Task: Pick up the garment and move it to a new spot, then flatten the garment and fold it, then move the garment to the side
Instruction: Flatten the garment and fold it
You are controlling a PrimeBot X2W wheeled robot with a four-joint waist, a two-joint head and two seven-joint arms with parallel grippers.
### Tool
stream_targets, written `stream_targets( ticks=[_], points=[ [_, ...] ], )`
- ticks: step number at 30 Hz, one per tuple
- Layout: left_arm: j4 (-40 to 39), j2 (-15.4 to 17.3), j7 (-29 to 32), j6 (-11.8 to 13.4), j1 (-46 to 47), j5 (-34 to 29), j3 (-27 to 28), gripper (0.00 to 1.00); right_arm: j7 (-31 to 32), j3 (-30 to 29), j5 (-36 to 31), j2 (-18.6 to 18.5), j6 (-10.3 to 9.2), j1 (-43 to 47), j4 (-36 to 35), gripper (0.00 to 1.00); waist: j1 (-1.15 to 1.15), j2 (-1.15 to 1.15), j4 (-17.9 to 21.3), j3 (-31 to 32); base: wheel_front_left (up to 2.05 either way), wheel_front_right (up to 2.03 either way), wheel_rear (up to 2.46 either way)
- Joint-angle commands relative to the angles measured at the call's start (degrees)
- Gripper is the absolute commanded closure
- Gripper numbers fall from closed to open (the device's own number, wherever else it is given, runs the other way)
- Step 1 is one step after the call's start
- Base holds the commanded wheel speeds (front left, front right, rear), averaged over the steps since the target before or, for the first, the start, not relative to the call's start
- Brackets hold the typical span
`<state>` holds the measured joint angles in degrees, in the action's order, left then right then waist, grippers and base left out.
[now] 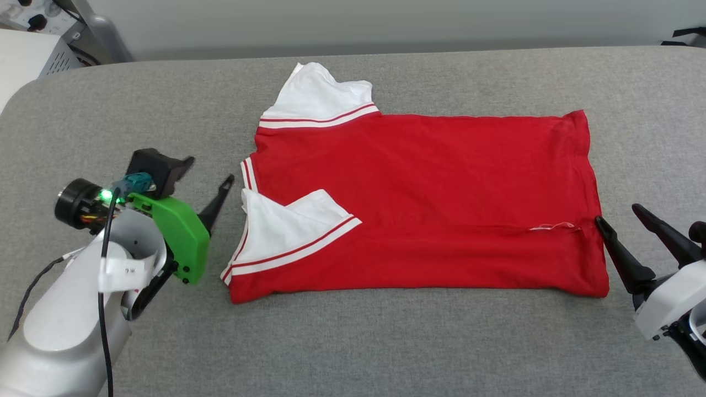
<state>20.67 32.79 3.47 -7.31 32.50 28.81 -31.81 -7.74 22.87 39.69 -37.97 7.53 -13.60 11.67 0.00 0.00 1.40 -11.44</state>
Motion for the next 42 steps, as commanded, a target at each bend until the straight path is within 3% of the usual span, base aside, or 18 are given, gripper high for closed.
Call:
stream_targets(
  ticks=[1,7,13,17,29,30,32,39,42],
  points=[
    [-1.69,0.96,4.32,-0.14,1.48,3.55,-1.58,0.00,0.75,-0.84,-0.95,0.65,-0.04,1.02,-0.94,0.00,0.00,0.00,-0.38,0.39,0.00,0.00,0.00],
    [-6.29,4.91,22.96,-0.16,3.55,16.63,-7.89,0.00,3.96,-2.54,-3.23,2.00,-0.04,1.77,-3.46,0.00,0.00,0.00,0.13,0.26,0.00,0.00,0.00],
    [-6.76,6.48,33.48,-0.17,3.86,24.02,-11.61,0.00,6.19,-2.73,-3.95,2.83,-0.04,0.90,-4.50,0.00,0.00,0.00,1.17,-0.18,0.00,0.00,0.00],
    [-5.73,7.24,35.99,-0.17,3.64,24.50,-14.53,0.00,6.80,-1.98,-4.12,3.36,-0.04,-0.12,-4.73,0.00,0.00,0.00,2.19,-1.06,0.00,0.00,0.00],
    [1.56,6.16,34.57,-0.17,3.68,22.54,-23.01,0.00,5.86,1.20,-3.98,4.60,-0.04,-3.75,-2.75,0.00,0.00,0.00,4.70,-4.65,0.00,0.00,0.00],
    [1.26,6.45,34.24,-0.17,3.88,22.69,-24.20,0.18,5.78,1.40,-3.86,4.47,-0.04,-3.96,-2.56,0.00,0.00,0.00,4.78,-4.70,0.00,0.00,0.00],
    [0.96,7.08,32.28,-0.17,4.35,23.17,-25.16,1.00,5.76,1.60,-3.86,3.95,-0.04,-4.55,-2.29,0.00,0.00,0.00,4.83,-4.59,0.00,0.00,0.00],
    [0.32,9.01,24.37,-0.17,5.34,25.51,-26.05,1.00,7.91,1.89,-4.15,-0.06,-0.04,-7.79,-2.81,0.00,0.00,0.00,3.83,-2.90,0.00,0.00,0.00],
    [-0.87,9.83,21.57,-0.17,5.78,25.69,-26.49,1.00,12.53,2.47,-2.51,-3.48,-0.04,-9.68,-4.23,0.00,0.00,0.00,3.26,-2.55,0.00,0.00,0.00]
  ],
)
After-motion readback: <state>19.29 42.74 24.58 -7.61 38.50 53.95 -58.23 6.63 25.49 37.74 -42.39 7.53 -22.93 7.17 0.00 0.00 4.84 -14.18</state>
